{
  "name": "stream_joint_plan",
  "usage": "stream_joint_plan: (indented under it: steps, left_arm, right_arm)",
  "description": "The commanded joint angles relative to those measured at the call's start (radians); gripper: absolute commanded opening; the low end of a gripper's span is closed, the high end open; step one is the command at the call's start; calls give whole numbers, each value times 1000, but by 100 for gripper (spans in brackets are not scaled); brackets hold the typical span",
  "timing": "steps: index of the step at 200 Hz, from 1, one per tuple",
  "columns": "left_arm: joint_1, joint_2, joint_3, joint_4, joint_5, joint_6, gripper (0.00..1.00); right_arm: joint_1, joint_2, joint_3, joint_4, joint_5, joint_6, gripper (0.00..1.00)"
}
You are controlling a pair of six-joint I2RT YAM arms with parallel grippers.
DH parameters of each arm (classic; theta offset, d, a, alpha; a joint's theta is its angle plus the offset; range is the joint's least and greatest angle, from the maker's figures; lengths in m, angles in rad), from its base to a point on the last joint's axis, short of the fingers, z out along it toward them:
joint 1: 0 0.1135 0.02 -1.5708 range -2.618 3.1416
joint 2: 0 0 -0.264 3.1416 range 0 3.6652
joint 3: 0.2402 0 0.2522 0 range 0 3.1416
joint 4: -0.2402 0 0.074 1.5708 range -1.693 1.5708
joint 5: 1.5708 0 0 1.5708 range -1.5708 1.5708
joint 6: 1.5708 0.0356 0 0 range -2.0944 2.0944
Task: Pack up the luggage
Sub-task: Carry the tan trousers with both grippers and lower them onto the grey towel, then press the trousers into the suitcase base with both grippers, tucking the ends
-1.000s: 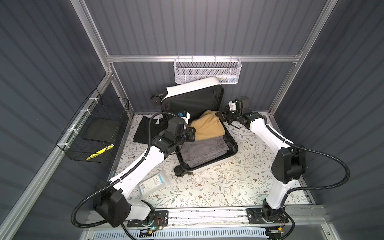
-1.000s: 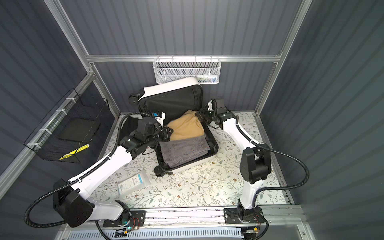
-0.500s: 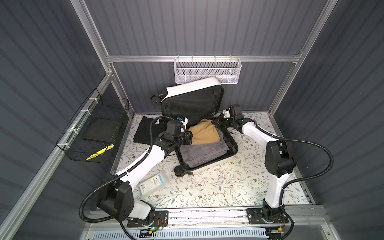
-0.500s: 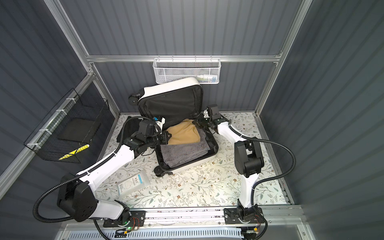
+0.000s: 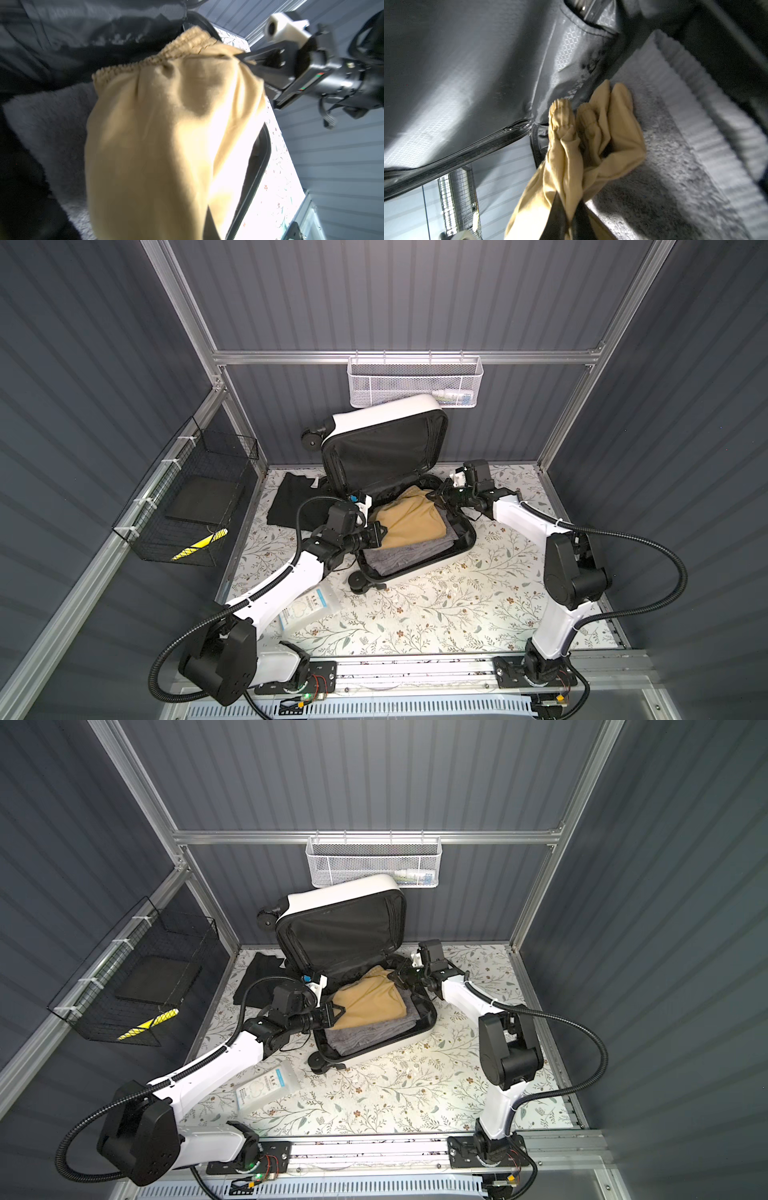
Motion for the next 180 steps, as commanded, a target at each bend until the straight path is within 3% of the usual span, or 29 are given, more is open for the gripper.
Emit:
stream_joint_plan:
  steps: [1, 26, 43, 63, 107, 141, 180]
  left_arm:
    - [-29, 18, -42, 14, 20, -34, 3]
    - [-43, 45, -70, 40, 28, -52, 39]
    - [-47, 33, -72, 22, 20, -54, 74]
    - [-47, -5, -65, -39, -12, -44, 99]
    - [-45, -68, -11, -179, -97, -35, 100]
    - [4, -38, 106, -289, -176, -17, 100]
    - [76, 124, 269, -304, -103, 38, 100]
  right_arm:
    - [-27, -15, -17, -29, 68, -33, 8]
    - [-38, -25, -35, -68, 92, -50, 11]
    - [-48, -34, -48, -101, 111, -63, 14]
    - [-55, -40, -49, -138, 115, -77, 32]
    - [-56, -61, -47, -184, 131, -98, 59]
    - [-56, -92, -47, -217, 150, -139, 66]
    - [-54, -113, -92, -205, 143, -173, 69]
